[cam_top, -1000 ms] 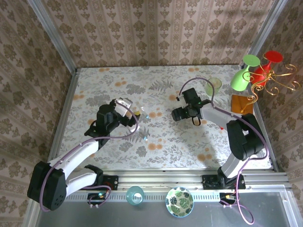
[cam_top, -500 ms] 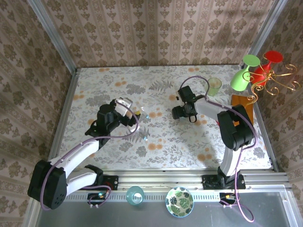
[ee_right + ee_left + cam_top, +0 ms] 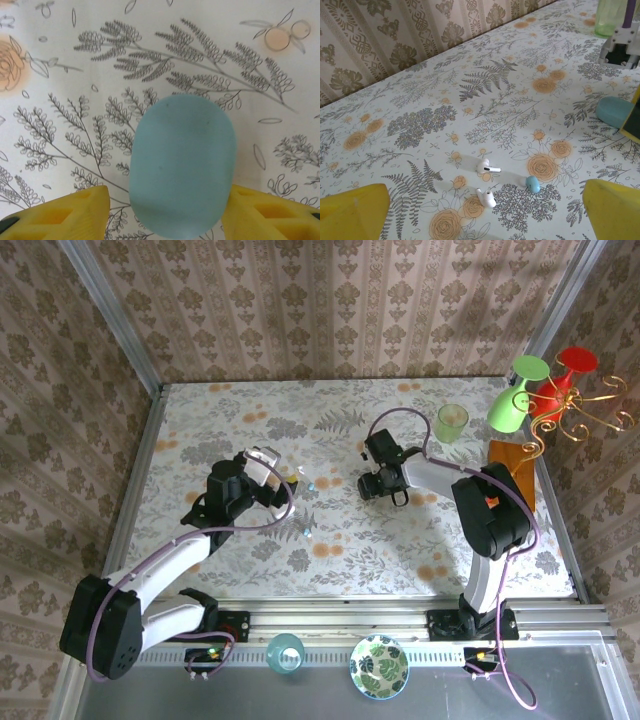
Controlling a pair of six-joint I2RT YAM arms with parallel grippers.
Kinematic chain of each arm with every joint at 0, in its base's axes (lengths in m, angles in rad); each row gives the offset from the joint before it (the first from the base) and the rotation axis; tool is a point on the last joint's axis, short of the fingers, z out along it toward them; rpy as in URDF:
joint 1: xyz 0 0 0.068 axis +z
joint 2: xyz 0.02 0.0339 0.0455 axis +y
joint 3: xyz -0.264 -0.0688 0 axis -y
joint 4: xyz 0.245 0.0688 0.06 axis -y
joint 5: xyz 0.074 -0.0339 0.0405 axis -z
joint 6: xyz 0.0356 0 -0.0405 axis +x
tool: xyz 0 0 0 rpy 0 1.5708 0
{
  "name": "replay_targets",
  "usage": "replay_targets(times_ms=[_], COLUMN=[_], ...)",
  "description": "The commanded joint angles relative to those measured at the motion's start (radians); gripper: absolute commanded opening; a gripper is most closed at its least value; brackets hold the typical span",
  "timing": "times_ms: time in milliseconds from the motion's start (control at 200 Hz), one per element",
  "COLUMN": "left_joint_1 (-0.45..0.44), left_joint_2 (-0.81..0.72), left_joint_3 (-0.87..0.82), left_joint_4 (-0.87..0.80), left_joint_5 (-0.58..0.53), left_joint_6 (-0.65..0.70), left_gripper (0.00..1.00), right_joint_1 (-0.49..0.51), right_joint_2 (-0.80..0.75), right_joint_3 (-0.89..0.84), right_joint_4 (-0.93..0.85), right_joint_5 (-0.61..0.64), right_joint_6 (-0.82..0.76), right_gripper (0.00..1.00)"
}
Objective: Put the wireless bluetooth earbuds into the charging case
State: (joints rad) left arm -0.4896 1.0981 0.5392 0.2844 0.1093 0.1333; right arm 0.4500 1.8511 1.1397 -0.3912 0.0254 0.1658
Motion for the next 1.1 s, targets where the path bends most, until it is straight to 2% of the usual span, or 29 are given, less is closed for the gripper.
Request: replay_targets(times_ms=[0,210,420,660,785,915,1015,1095], left_joint_1=[-0.001,-0.001,-0.002,-0.001,-0.003,-0.003,-0.005,-0.009], left_joint_2=[0.006,0.012,0.011,0.003,0.002,-0.002,-0.014,-0.024], left_joint_3=[0.017,0.019,0.022,0.022,0.021,0.038,0.065,0.086], left_joint_4=[0.030,0.035,0.029,0.020,0.031,0.037,-0.002,-0.032], left_joint_5=[0.015,0.020,0.014,0.012,0.018,0.043,0.163,0.240], left_joint_6=[-0.013,-0.018,-0.027,-0.029,-0.041,-0.105,-0.108,-0.099], left_gripper=[1.00,1.00,1.00,1.00,1.00,1.00,1.00,1.00], right_joint_1=[0.008,0.013,0.013,0.013,0.015,0.015,0.015,0.014], right_joint_2=[-0.029,-0.023,-0.010,-0.010,-0.054,-0.151,-0.249,-0.331], right_joint_3=[-0.029,-0.040,-0.028,-0.030,-0.051,-0.090,-0.124,-0.150], right_joint_4=[0.024,0.053,0.070,0.066,0.069,0.078,0.084,0.087], right_joint_5=[0.042,0.084,0.093,0.093,0.073,0.011,-0.059,-0.147], right_joint_6=[0.025,0.035,0.053,0.056,0.037,-0.058,-0.195,-0.307], right_gripper=[0.57,0.47,0.49,0.36,0.34,0.32,0.30,0.32])
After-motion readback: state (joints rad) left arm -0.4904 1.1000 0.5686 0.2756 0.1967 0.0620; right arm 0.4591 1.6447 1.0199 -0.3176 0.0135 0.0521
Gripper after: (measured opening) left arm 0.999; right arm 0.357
